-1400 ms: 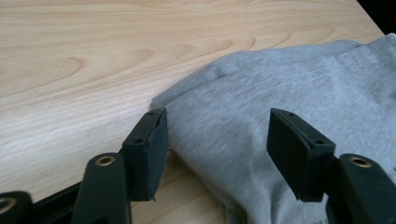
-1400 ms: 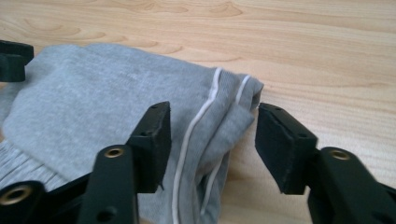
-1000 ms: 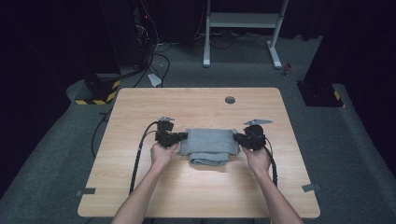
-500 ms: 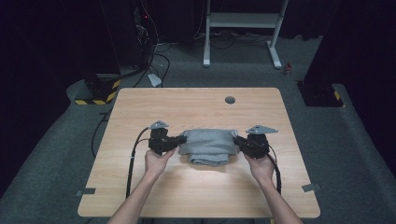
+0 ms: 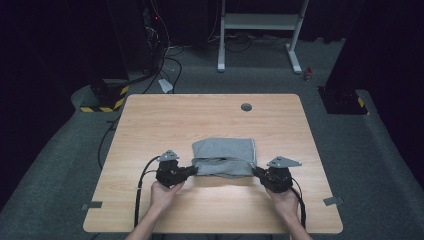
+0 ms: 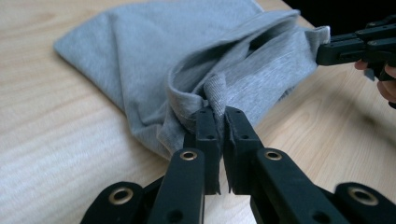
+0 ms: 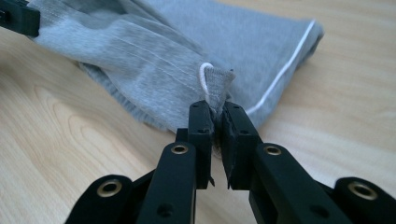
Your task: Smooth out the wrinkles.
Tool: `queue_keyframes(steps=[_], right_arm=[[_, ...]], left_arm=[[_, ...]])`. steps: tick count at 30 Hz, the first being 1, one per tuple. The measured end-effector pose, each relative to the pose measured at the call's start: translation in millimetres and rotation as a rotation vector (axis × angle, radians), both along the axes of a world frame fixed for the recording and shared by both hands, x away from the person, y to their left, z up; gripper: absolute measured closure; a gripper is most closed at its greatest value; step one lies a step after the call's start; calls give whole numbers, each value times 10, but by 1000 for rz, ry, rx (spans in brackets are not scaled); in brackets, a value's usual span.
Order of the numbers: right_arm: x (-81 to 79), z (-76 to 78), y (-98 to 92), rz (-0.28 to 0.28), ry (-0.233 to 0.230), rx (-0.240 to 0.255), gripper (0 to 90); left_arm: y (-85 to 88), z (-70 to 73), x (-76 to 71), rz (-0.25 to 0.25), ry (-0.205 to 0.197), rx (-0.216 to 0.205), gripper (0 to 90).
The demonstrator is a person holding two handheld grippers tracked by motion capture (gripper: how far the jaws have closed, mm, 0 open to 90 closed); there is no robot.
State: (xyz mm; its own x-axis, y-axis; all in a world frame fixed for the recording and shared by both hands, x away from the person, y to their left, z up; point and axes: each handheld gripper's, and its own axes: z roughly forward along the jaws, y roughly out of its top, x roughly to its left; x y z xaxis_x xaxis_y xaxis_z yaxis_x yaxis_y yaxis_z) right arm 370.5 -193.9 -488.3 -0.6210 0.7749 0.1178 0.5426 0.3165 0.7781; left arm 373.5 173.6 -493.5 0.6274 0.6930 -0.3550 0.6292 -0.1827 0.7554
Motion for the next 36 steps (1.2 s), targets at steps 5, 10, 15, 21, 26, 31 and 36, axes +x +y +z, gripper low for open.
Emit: queue_keyframes(steps=[5, 10, 15, 21, 26, 31, 36], right_arm=[[-15, -10, -25, -1, -5, 11, 827], [-122, 3, -32, 13, -30, -18, 826], [-175, -70, -55, 10, -7, -27, 826], [-217, -127, -76, 23, -6, -44, 831], [-261, -147, -62, 30, -4, -65, 834], [-287, -171, -69, 31, -5, -73, 838], [-313, -183, -68, 37, -5, -85, 838]], left_arm=[[2, 0, -44, 4, -24, 8, 849], [-5, -1, -142, -11, -49, 56, 840], [-14, -76, -190, -13, -39, 77, 839], [-25, -118, -245, -29, -43, 104, 847], [-34, -133, -282, -39, -54, 126, 854], [-19, -155, -315, -38, -53, 131, 860], [-18, -176, -349, -41, -48, 138, 862]])
